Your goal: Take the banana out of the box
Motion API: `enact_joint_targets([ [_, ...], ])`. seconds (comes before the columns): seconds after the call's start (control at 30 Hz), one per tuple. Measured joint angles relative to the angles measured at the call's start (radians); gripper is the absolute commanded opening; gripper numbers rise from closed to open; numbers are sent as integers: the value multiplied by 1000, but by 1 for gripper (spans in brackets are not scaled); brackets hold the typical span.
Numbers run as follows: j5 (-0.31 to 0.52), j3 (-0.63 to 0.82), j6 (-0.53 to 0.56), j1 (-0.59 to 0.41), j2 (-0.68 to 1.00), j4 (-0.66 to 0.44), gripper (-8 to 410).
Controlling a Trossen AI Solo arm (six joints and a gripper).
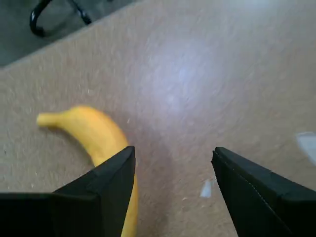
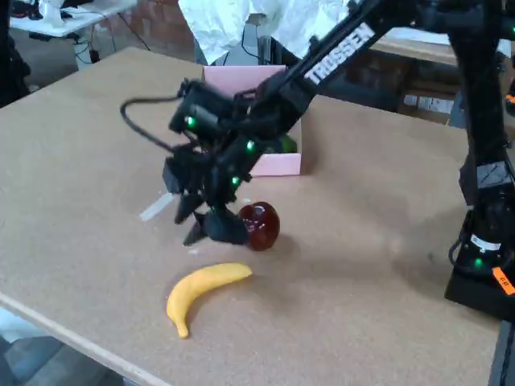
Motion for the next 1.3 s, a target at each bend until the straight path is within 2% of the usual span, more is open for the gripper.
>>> enact_joint_targets([
  [0.47, 0, 1, 0, 0, -172, -1, 215],
  [1.3, 0, 1, 0, 0, -180, -2, 215],
])
